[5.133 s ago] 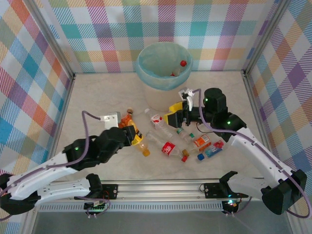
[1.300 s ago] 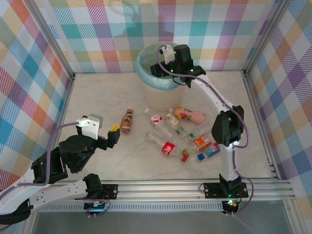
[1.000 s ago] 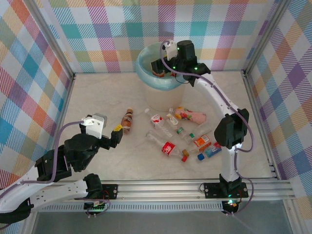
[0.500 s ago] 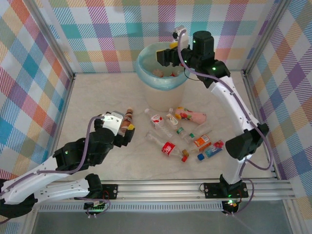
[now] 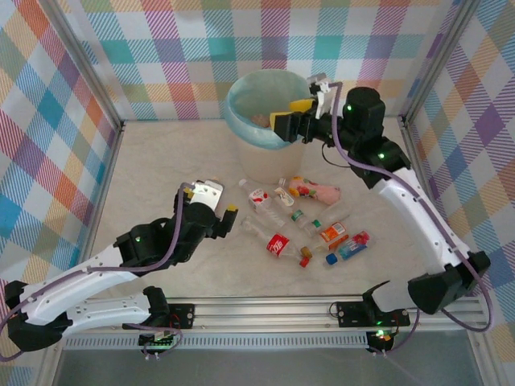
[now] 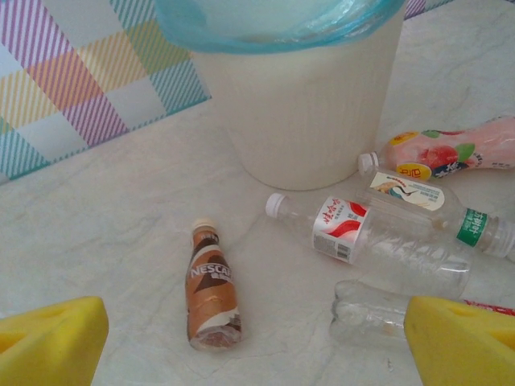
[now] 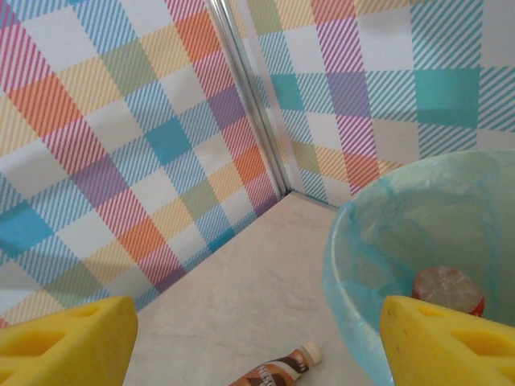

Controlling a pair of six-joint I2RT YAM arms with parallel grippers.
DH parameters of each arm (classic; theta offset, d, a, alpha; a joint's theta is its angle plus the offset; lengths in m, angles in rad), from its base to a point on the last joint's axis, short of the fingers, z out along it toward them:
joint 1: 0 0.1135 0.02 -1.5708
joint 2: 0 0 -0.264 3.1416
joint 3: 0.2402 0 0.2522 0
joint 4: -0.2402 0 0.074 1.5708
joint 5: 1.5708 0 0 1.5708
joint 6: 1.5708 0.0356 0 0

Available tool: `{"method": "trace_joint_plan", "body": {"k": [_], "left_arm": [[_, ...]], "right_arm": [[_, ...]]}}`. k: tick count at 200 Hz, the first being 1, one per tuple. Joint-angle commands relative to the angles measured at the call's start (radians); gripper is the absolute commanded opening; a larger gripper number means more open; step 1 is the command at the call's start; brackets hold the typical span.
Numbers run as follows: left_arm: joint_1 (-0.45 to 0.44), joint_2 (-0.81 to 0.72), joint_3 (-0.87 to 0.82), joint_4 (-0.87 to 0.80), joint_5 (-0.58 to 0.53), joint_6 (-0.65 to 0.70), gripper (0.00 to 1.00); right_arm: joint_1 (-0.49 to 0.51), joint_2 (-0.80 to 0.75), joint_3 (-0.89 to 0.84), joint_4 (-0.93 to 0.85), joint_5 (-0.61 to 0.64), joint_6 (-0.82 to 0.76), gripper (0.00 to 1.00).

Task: Put the plastic bottles in the bin

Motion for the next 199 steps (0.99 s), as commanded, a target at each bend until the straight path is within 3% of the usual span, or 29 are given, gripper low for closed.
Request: {"method": "trace_joint_plan", "body": {"k": [1,75,123,199], "left_arm": [[0.036,0.019,0.024,0.023,0.032,-0.067,0.94],[0.22,0.125,0.036,-0.022,0.232,-0.162,0.94],[0.409,0.192,0.047,-0.02,0.424,-0.144,0.95],[0.621,0.335,0.096,-0.049,0.617,-0.111,0.96]], "right_arm": [[0.008,-0.073,-0.058,0.047,-0.021,0.047,0.79],[0.01,-0.271,-0.245,-0.102,-0.045,0.043,0.78],[0.015,-0.304,-0.34,-0.127,-0.136,0.063,0.78],[0.032,-0.344,-0.411,-0.072,-0.097,0.082,0.77]]}}
